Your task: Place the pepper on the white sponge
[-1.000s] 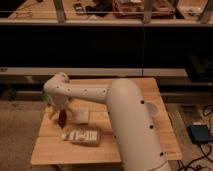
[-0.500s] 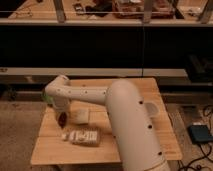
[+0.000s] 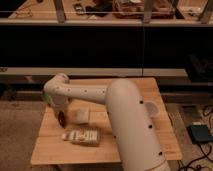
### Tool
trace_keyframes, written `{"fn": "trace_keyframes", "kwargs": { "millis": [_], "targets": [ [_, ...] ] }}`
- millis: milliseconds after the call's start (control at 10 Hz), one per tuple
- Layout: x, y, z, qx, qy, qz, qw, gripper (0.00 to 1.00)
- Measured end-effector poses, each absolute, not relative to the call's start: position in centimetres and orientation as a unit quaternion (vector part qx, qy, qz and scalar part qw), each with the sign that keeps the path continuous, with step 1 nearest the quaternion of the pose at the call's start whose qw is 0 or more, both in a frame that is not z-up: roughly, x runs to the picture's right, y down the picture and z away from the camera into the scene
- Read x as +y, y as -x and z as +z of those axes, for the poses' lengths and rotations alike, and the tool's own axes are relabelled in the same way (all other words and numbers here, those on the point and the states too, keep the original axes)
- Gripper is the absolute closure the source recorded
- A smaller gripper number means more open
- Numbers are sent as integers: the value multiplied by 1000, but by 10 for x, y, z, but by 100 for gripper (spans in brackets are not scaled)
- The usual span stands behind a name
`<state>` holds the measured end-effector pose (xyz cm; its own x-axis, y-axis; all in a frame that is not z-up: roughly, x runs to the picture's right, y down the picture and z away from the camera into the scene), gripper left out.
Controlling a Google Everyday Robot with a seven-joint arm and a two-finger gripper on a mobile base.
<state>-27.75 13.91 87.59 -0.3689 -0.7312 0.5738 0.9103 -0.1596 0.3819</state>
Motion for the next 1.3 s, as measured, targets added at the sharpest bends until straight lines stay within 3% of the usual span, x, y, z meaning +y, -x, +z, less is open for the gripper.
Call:
{"fn": "trace_keyframes", "kwargs": {
  "millis": [300,800,1300],
  "targets": [
    [123,274,866,-349,120,-747,553,65],
    [65,205,831,-305,132,-724,605,65],
    [86,168,815,-297,165,-697,631,65]
  ]
}}
